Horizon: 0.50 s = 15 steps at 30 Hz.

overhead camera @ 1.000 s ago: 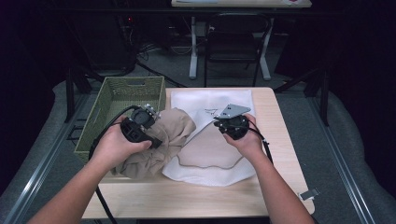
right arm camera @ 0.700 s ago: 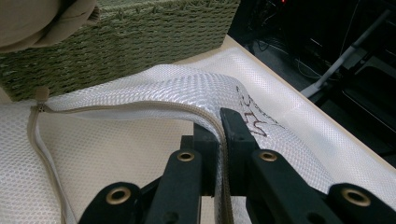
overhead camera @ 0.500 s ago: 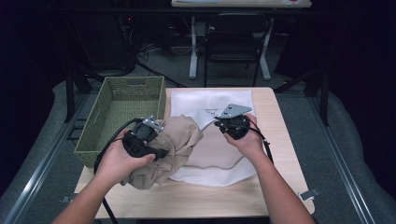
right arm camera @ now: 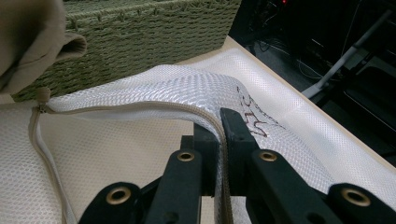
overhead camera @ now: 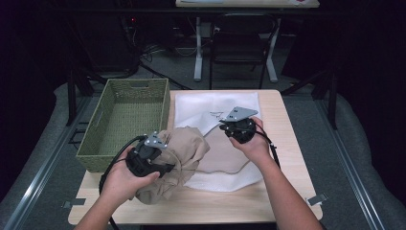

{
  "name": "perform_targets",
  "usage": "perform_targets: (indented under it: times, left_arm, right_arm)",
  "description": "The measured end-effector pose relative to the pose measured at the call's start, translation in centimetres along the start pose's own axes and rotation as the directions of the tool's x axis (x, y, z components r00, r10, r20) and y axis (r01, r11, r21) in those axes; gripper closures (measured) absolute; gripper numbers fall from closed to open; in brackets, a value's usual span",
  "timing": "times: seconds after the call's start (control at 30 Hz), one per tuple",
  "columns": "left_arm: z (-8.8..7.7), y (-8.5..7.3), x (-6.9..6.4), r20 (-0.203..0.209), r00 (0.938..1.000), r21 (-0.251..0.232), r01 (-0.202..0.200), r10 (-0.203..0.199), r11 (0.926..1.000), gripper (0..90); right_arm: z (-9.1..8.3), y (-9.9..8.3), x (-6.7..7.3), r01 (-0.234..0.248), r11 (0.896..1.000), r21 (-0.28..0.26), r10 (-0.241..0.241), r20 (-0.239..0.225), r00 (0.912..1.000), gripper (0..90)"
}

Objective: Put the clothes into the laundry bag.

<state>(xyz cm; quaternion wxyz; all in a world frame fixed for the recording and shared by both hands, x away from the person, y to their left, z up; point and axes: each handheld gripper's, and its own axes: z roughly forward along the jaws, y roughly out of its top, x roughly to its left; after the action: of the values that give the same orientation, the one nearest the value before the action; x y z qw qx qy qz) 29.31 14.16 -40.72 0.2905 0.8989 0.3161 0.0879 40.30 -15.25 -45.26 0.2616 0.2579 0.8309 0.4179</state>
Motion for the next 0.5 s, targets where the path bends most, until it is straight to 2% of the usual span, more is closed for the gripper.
perform_targets:
  times: [0.1,0.27,0.37,0.5]
  left_arm:
    - [0.0,-0.5,-0.1,0.013,0.9999,-0.027,0.011,-0.011,0.9996,62.3]
    - [0.3,-0.9,-0.2,0.012,0.9999,-0.026,0.004,-0.003,0.9996,62.4]
    - [0.5,-1.1,-0.4,0.027,0.9996,-0.04,0.006,-0.005,0.9992,62.4]
    - [1.1,-0.9,-0.9,0.038,0.9992,-0.024,-0.011,0.012,0.9997,62.4]
  right_arm:
    - [0.0,0.0,0.0,0.001,1.0,0.0,-0.001,-0.001,1.0,85.9]
    - [0.1,0.0,0.1,0.007,1.0,0.001,-0.007,-0.003,1.0,85.9]
    - [0.0,0.0,0.1,0.0,1.0,0.0,0.0,-0.004,1.0,86.0]
    - [0.0,0.0,0.1,0.002,1.0,0.001,-0.002,-0.005,1.0,86.1]
